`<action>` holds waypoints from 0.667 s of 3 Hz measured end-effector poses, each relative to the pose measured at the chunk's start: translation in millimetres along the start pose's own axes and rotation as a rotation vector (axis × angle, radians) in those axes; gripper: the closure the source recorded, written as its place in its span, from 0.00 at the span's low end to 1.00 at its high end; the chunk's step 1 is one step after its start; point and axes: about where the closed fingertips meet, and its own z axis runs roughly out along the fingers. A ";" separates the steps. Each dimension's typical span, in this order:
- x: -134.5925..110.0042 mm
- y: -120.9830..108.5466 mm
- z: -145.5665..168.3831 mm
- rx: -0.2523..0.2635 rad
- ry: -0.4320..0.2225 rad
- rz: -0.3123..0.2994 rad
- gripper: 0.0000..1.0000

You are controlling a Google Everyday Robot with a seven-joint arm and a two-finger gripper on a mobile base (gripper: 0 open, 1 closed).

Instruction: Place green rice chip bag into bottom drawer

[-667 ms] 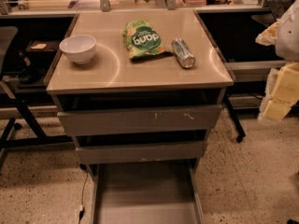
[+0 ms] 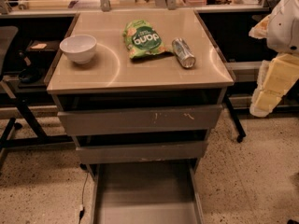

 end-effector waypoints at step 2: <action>-54.6 -84.0 48.7 -0.015 0.010 -0.043 0.00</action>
Offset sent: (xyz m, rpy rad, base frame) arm 0.1765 0.0674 -0.0263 -0.0405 0.0443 0.0812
